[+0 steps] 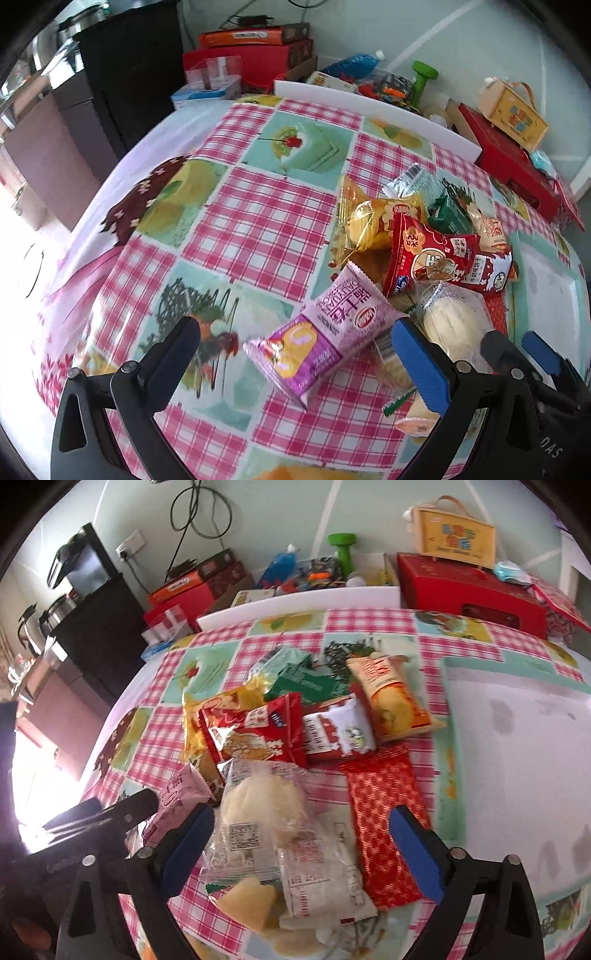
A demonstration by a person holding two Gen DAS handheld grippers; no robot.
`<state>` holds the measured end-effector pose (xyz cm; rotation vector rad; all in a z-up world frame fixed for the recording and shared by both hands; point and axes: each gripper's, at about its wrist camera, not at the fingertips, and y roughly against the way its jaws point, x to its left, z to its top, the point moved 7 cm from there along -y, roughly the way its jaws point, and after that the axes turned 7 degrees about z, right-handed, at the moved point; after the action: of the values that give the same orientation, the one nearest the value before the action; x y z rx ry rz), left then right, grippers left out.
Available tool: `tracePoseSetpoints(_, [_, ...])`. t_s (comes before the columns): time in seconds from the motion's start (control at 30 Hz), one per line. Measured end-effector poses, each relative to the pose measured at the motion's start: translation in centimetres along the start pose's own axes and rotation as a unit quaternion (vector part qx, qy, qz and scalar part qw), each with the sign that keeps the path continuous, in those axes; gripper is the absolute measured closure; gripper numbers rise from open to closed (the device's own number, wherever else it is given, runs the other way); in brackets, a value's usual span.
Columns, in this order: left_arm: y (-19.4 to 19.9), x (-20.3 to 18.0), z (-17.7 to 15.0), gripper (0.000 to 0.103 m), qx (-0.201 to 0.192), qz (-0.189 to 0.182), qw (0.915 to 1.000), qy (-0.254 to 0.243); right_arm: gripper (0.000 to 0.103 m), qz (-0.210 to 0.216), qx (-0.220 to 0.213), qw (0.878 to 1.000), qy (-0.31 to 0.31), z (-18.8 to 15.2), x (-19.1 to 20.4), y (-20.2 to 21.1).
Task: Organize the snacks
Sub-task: 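Grasp the purple swiss-roll pack with the left gripper while the right grasps the clear bun bag, then carry the purple pack with the left gripper while the right carries the bun bag to the tray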
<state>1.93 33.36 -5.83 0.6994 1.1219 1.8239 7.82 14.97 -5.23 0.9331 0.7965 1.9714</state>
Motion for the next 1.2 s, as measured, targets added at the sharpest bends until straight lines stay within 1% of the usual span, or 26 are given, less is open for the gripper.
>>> tracePoseSetpoints(0.17, [-1.9, -0.1, 0.1, 0.0, 0.02, -0.012, 0.9997, -0.012, 0.014, 0.0, 0.02, 1.0, 0.014, -0.5, 0.4, -1.4])
tracePoseSetpoints(0.23, [-2.6, -0.4, -0.2, 0.002, 0.03, -0.019, 0.9993, -0.014, 0.021, 0.003, 0.02, 1.0, 0.016, -0.4, 0.5, -1.7])
tracePoseSetpoints(0.27, [-2.9, -0.4, -0.4, 0.002, 0.032, -0.017, 0.9992, -0.016, 0.023, 0.003, 0.021, 1.0, 0.017, -0.5, 0.5, -1.9])
tracePoseSetpoints(0.33, [-3.3, -0.5, -0.6, 0.003, 0.037, -0.02, 0.999, -0.016, 0.032, 0.005, 0.024, 1.0, 0.018, -0.7, 0.6, -2.3])
tracePoseSetpoints(0.37, [-3.5, -0.6, -0.7, 0.005, 0.04, -0.025, 0.9988, -0.015, 0.033, 0.005, 0.026, 0.999, 0.018, -0.7, 0.6, -2.4])
tracePoseSetpoints(0.43, [-3.8, -1.0, -1.0, 0.014, 0.044, -0.036, 0.9982, -0.018, 0.035, 0.006, 0.027, 0.999, 0.017, -0.8, 0.5, -2.7])
tracePoseSetpoints(0.5, [-3.9, -1.5, -1.2, 0.029, 0.044, -0.038, 0.998, -0.028, 0.036, 0.009, 0.027, 0.999, 0.015, -0.8, 0.5, -2.7])
tracePoseSetpoints(0.53, [-3.9, -1.7, -1.3, 0.034, 0.043, -0.038, 0.9978, -0.032, 0.037, 0.009, 0.027, 0.999, 0.016, -0.8, 0.5, -2.6])
tracePoseSetpoints(0.6, [-4.0, -1.9, -1.6, 0.053, 0.046, -0.043, 0.9975, -0.033, 0.038, 0.009, 0.028, 0.999, 0.016, -0.9, 0.4, -2.7])
tracePoseSetpoints(0.67, [-4.1, -2.0, -1.8, 0.059, 0.047, -0.042, 0.9975, -0.034, 0.039, 0.008, 0.027, 0.999, 0.016, -0.9, 0.4, -2.7])
tracePoseSetpoints(0.83, [-3.9, -2.1, -1.7, 0.063, 0.037, -0.04, 0.998, -0.033, 0.045, 0.007, 0.025, 0.999, 0.023, -0.9, 0.6, -2.6])
tracePoseSetpoints(1.0, [-3.1, -1.5, -1.6, 0.063, 0.027, -0.035, 0.9987, -0.026, 0.048, 0.003, 0.021, 0.999, 0.029, -0.9, 0.7, -2.4])
tracePoseSetpoints(1.2, [-1.1, -0.9, -0.9, 0.064, -0.002, -0.032, 0.9994, -0.016, 0.049, -0.001, 0.014, 1.0, 0.025, -0.8, 0.5, -1.7])
